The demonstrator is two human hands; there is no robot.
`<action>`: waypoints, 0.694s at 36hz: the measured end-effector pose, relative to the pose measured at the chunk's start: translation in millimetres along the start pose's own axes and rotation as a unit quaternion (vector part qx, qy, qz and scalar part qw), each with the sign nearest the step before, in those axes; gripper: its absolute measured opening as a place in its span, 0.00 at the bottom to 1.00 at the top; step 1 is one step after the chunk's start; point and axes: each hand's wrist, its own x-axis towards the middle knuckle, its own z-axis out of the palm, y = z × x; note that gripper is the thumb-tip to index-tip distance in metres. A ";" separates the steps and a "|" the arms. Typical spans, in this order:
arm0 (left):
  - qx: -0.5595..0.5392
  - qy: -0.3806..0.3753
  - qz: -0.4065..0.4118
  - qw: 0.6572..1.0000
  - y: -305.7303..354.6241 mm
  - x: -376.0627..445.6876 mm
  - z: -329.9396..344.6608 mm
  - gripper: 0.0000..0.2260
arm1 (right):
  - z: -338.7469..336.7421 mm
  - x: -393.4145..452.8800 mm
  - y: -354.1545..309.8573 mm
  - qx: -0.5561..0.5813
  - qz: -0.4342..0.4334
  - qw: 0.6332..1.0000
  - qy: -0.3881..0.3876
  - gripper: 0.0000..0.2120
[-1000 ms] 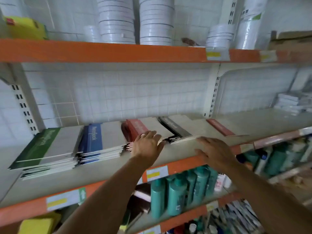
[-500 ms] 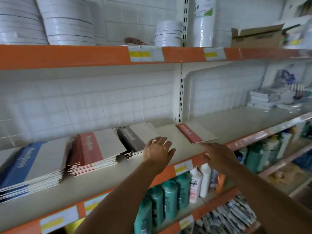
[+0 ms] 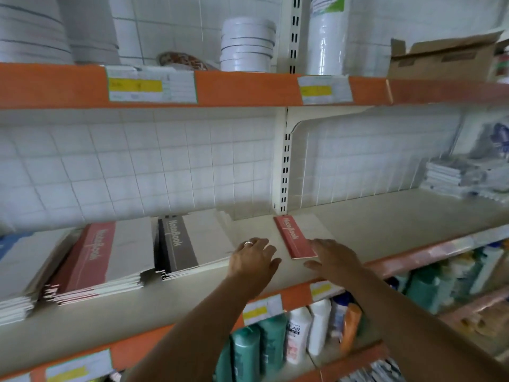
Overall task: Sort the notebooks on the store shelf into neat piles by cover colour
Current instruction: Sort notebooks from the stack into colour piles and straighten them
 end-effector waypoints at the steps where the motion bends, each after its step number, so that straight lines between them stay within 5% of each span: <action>1: 0.000 0.000 -0.012 1.000 2.8 2.2 1.6 0.18 | 2.7 6.4 4.7 0.003 -0.007 1.000 -0.012 0.30; 11: 0.001 0.007 -0.087 0.996 17.4 15.1 14.2 0.18 | 22.5 47.3 35.7 -0.026 -0.034 0.995 -0.092 0.38; 20: -0.002 0.026 -0.109 0.994 22.8 17.2 25.2 0.17 | 23.2 54.4 33.4 -0.159 -0.106 0.981 0.009 0.17; 25: -0.008 0.051 -0.101 0.993 22.7 13.1 25.1 0.16 | 22.9 57.3 30.7 -0.182 -0.135 0.974 0.005 0.14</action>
